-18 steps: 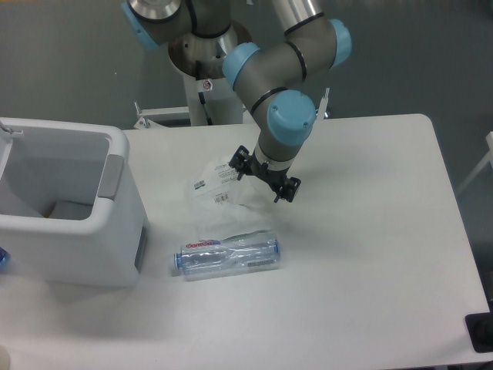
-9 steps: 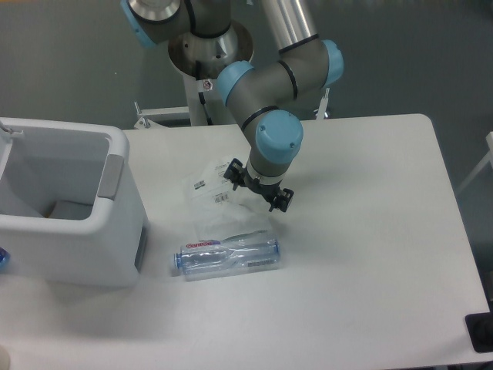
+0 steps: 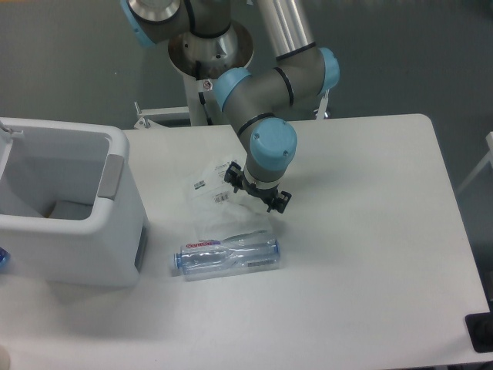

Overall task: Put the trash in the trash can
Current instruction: 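Lower the gripper onto the plastic bag and close on it, then lift the plastic bag up off the table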

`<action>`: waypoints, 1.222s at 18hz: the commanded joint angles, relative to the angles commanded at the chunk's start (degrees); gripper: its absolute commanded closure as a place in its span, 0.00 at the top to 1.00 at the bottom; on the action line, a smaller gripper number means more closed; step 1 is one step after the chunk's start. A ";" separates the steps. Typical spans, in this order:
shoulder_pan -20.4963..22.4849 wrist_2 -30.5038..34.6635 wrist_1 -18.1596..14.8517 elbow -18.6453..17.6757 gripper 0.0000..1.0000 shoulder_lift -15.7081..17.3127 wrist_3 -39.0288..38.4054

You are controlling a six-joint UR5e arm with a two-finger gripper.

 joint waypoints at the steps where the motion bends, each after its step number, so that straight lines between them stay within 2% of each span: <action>1: 0.00 0.09 0.00 -0.09 0.76 0.00 0.00; 4: -0.44 1.49 0.00 -0.62 0.55 -0.09 0.00; 7: -1.41 2.20 0.00 -0.70 0.05 -0.09 0.00; 8: -1.41 2.20 0.00 -0.62 0.00 -0.09 0.00; 18: -1.14 2.20 -0.52 0.79 0.00 0.96 0.61; 22: -0.88 2.29 -1.31 1.14 0.00 3.68 2.54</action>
